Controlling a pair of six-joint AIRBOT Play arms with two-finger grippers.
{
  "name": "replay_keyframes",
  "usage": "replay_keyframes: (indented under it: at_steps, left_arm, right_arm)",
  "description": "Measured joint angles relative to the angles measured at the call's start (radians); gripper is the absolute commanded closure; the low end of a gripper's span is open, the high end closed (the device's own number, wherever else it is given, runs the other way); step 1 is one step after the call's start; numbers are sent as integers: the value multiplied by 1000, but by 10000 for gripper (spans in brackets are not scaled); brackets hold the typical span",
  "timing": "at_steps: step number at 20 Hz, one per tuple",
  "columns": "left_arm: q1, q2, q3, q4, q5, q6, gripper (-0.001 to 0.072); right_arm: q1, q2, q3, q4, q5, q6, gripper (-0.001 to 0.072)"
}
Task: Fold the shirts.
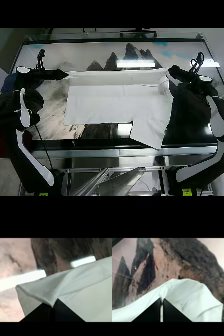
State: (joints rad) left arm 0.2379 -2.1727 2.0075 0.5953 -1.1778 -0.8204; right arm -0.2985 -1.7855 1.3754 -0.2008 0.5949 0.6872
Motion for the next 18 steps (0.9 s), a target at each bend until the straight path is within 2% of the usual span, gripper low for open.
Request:
replay_keyframes:
  at_steps: [5, 8, 12, 13, 14, 15, 16, 18]
  left_arm:
    - [-3, -11, -36, 31, -4, -5, 691]
    - [-18, -15, -51, 40, -4, 3, 691]
    - [-32, -17, -57, 61, -4, 7, 688]
    - [-33, -17, -57, 67, -8, 7, 505]
    - [-34, -17, -57, 69, -21, 10, 268]
    - [-34, -16, -57, 71, -30, 9, 56]
    - [-32, -11, -57, 73, -45, -2, 7]
    - [-21, 4, -42, 82, -84, -36, 8]
  right_arm:
    - [-53, -9, -4, -159, 137, 115, 692]
    - [-62, -18, -34, -246, 166, 167, 691]
    - [-66, -43, -55, -291, 180, 193, 689]
    - [-67, -47, -56, -296, 180, 195, 668]
    - [-68, -48, -58, -299, 180, 198, 450]
    - [-71, -47, -58, -305, 183, 201, 332]
    - [-75, -43, -59, -310, 188, 200, 335]
    - [-88, -18, -59, -323, 221, 202, 335]
